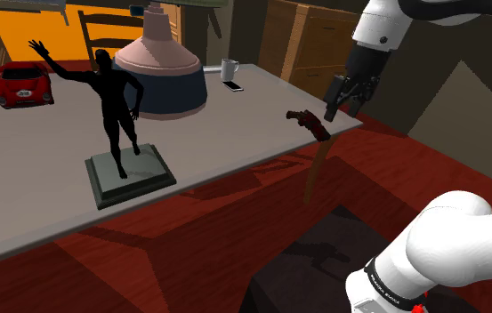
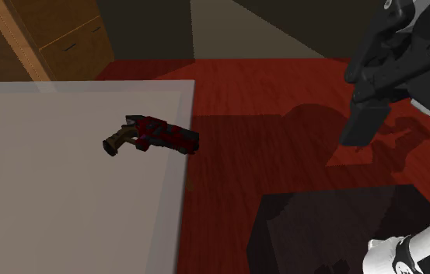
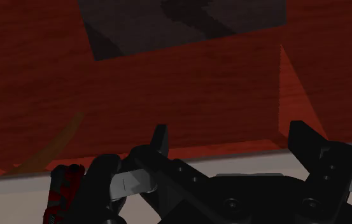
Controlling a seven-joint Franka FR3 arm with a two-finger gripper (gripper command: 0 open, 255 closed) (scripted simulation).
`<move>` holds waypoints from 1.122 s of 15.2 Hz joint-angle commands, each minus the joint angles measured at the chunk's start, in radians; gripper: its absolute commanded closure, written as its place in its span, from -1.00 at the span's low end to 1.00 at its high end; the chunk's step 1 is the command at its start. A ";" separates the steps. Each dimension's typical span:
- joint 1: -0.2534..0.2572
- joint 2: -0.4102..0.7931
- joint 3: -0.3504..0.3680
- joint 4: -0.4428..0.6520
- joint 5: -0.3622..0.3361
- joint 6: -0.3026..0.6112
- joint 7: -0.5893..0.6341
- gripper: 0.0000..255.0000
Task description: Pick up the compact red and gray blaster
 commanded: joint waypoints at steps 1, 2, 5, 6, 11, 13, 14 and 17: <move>0.000 0.000 0.000 0.000 0.000 0.000 0.000 -1.00; -0.001 0.010 -0.021 -0.010 -0.016 0.020 -0.038 -1.00; -0.004 0.049 -0.084 -0.029 -0.062 0.085 -0.149 -1.00; -0.005 0.066 -0.104 -0.032 -0.075 0.107 -0.186 -1.00; -0.005 0.174 -0.206 -0.022 -0.130 0.220 -0.366 -1.00; -0.002 0.228 -0.246 -0.007 -0.144 0.265 -0.438 -1.00; 0.000 0.257 -0.265 0.003 -0.148 0.287 -0.474 -1.00; 0.009 0.351 -0.322 0.043 -0.152 0.351 -0.584 -1.00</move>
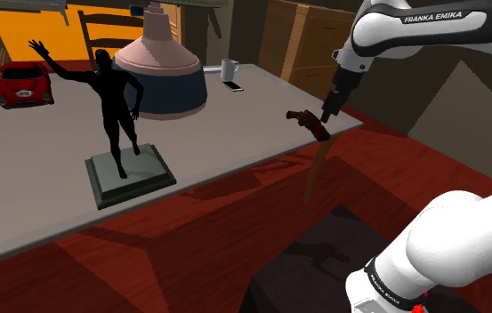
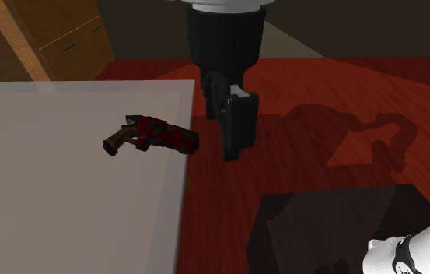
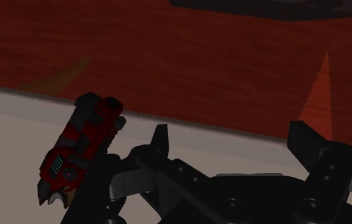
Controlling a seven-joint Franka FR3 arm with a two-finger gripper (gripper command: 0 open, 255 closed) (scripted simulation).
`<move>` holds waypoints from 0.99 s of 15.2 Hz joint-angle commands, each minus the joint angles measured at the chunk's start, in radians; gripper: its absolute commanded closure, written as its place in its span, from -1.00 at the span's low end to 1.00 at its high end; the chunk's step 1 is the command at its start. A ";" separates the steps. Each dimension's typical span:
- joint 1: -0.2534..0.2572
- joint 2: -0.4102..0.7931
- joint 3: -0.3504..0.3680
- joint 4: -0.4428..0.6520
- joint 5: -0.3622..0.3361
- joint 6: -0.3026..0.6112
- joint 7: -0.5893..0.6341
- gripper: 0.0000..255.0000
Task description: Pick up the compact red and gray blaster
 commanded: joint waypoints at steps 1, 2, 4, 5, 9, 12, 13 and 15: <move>0.006 0.065 -0.038 0.026 0.001 0.046 -0.078 -1.00; 0.009 0.099 -0.056 0.044 0.005 0.065 -0.116 -1.00; 0.016 0.172 -0.089 0.085 0.021 0.100 -0.192 -1.00; 0.019 0.210 -0.104 0.108 0.032 0.116 -0.232 -1.00; 0.023 0.369 -0.154 0.214 0.097 0.168 -0.393 -1.00; 0.013 0.496 -0.173 0.311 0.163 0.190 -0.514 -1.00; 0.006 0.539 -0.176 0.347 0.186 0.194 -0.553 -1.00; -0.013 0.624 -0.174 0.423 0.232 0.197 -0.628 -1.00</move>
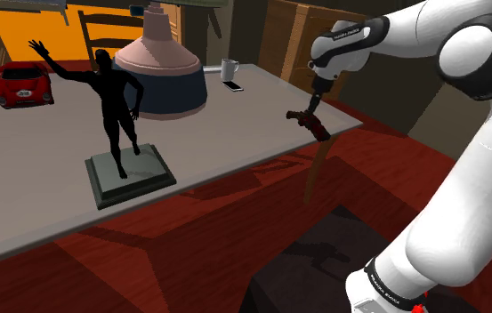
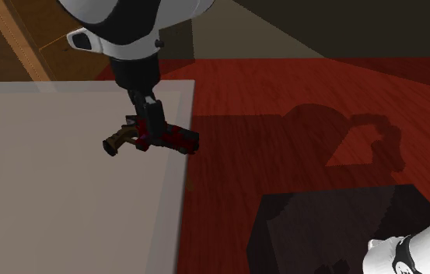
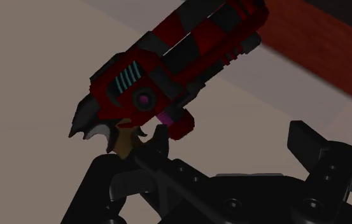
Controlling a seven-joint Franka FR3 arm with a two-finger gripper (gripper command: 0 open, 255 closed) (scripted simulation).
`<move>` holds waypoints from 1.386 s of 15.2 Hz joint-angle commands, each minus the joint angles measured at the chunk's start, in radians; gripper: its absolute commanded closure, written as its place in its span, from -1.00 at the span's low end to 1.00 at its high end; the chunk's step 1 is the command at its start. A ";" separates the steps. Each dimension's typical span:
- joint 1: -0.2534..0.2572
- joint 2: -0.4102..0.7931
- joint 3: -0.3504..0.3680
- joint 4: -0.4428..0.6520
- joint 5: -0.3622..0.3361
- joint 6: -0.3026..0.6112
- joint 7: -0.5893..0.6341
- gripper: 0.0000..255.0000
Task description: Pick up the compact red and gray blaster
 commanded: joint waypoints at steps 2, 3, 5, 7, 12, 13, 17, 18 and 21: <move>-0.033 0.126 0.008 0.122 0.064 -0.006 -0.108 -1.00; -0.047 0.168 0.014 0.167 0.084 -0.010 -0.140 -1.00; -0.077 0.254 0.030 0.263 0.119 -0.023 -0.197 -1.00; -0.110 0.341 0.049 0.369 0.148 -0.042 -0.246 -1.00; -0.119 0.375 0.060 0.361 0.162 -0.002 -0.262 -1.00; -0.119 0.380 0.061 0.355 0.164 0.009 -0.264 -1.00; -0.120 0.393 0.065 0.339 0.171 0.037 -0.270 -1.00; -0.120 0.391 0.065 0.335 0.171 0.039 -0.270 1.00; -0.120 0.392 0.065 0.336 0.171 0.039 -0.270 1.00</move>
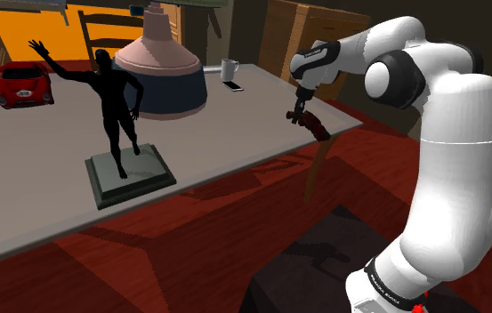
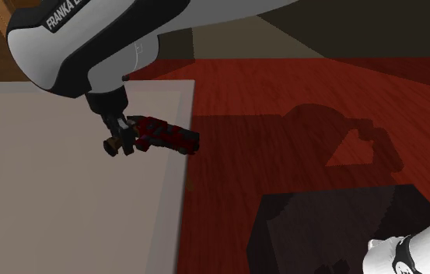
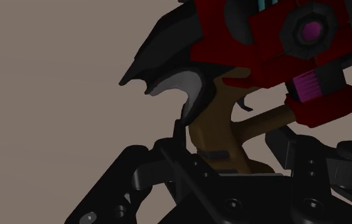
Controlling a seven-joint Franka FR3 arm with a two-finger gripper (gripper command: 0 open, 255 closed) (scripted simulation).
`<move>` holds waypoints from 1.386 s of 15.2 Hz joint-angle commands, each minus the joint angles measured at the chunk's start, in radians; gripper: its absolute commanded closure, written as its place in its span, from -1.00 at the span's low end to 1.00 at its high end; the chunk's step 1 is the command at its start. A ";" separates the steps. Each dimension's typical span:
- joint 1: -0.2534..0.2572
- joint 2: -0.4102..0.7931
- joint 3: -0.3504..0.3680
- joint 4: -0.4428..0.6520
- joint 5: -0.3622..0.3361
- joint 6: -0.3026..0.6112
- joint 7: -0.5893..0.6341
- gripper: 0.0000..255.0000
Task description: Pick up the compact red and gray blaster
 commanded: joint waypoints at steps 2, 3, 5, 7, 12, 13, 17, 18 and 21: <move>-0.001 0.002 0.000 -0.002 0.000 0.002 -0.001 1.00; -0.001 0.001 0.000 -0.003 0.000 0.002 -0.001 1.00; 0.001 -0.001 -0.001 -0.005 -0.001 0.003 0.000 1.00; -0.001 -0.002 -0.002 0.009 -0.003 -0.012 0.002 1.00; 0.001 -0.025 -0.009 0.042 -0.016 -0.066 0.012 1.00; 0.001 -0.029 -0.010 0.050 -0.018 -0.078 0.014 1.00; 0.001 -0.044 -0.015 0.082 -0.027 -0.123 0.021 1.00; 0.001 -0.047 -0.016 0.091 -0.029 -0.135 0.023 1.00; -0.001 -0.055 -0.018 0.120 -0.034 -0.171 0.028 1.00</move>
